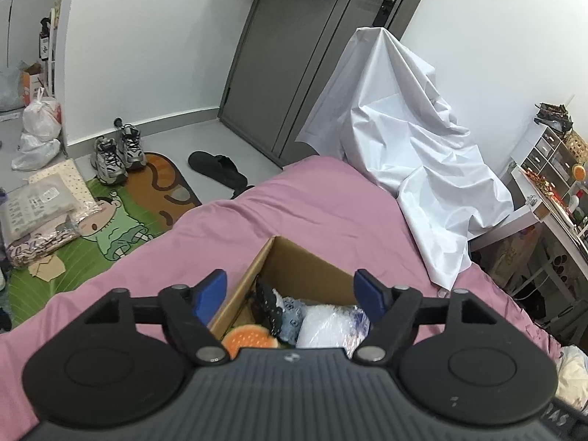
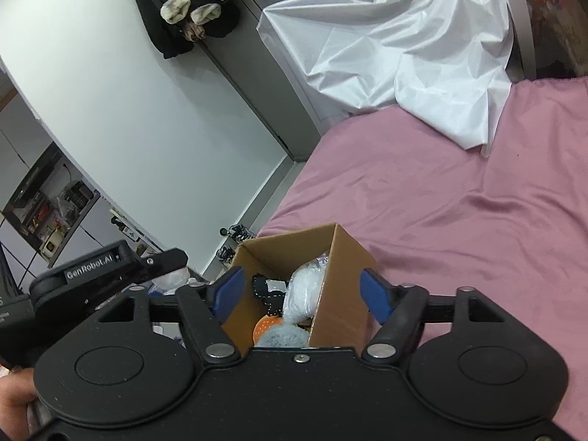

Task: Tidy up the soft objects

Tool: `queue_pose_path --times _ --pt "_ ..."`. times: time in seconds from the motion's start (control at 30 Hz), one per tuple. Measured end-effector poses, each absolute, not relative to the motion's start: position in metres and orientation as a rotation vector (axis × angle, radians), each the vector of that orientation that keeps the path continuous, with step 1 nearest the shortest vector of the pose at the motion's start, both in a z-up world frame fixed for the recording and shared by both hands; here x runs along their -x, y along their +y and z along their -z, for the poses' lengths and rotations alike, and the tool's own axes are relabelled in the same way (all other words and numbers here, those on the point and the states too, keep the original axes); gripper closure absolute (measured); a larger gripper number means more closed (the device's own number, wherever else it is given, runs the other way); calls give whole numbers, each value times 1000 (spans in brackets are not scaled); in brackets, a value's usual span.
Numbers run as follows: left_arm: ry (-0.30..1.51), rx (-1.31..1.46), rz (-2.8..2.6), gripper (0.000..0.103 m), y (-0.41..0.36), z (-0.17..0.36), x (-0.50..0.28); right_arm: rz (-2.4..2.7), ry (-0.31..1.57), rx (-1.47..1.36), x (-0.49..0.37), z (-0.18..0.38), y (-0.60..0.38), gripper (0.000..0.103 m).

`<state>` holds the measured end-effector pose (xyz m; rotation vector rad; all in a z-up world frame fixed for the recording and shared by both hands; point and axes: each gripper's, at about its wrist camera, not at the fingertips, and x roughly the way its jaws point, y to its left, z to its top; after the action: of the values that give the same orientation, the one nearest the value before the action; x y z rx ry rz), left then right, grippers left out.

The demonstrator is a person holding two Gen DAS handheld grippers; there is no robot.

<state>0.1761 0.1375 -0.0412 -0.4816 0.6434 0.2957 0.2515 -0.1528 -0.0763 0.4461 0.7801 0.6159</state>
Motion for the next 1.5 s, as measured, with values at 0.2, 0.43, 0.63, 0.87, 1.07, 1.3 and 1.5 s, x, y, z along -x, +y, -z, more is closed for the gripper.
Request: queue_pose_path --times 0.2,0.43,0.63,0.87,1.07,1.3,1.5 --pt "663 483 -341 18 132 32 -160 -619 755 -413 -241 59 -162 17" --pt "684 412 -321 7 119 15 -142 -610 746 -380 -227 42 -171 6" --pt "737 391 -319 1 112 1 -126 -607 755 -348 -210 23 -181 1" --pt "776 352 -300 1 104 -11 -105 -601 741 -315 -189 5 -194 0" --pt "789 330 -276 1 92 -21 -86 -601 743 -288 -173 -5 -199 0" --pt "776 320 -261 1 81 -36 -60 -613 735 -251 -156 -18 -202 0" --pt "774 277 -235 1 68 -43 -43 -600 722 -238 -141 -22 -205 0"
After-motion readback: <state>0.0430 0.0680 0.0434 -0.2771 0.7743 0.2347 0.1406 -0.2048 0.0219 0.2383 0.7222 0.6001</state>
